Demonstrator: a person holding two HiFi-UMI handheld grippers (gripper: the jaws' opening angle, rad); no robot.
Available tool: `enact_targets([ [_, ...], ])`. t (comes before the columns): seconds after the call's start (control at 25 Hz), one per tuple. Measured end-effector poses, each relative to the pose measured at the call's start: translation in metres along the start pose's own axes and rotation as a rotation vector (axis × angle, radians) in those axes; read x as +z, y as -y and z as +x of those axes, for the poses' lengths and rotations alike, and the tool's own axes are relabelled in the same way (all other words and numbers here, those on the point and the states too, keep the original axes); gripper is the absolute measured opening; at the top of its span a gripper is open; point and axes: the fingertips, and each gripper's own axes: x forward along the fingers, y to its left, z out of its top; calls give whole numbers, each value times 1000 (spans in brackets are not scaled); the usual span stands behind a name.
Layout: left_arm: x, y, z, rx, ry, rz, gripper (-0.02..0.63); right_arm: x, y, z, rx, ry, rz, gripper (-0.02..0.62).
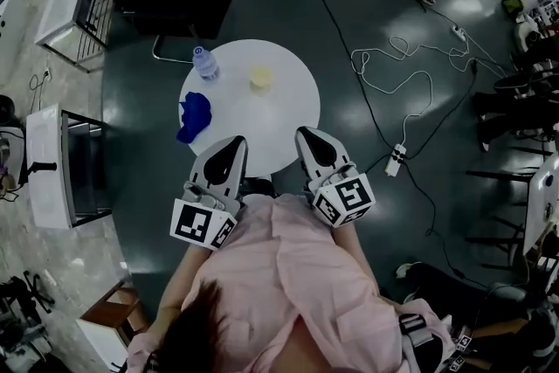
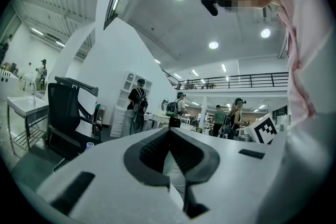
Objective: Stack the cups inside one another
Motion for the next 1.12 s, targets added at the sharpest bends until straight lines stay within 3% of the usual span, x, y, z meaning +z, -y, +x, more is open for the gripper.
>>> enact_targets([
  [0.48, -6, 15, -7, -12, -18, -33, 15, -26, -37, 15, 127, -109, -37, 32],
  [0.64, -10, 11, -11, -12, -22, 3, 14, -32, -43, 17, 145, -140, -41, 32],
  [0.88, 2, 7, -16, 30, -6, -26, 15, -30, -60, 24, 205, -146, -58, 32],
  [1.12, -5, -4, -24, 63, -5, 0, 14, -43, -67, 34, 239, -217, -83, 32],
])
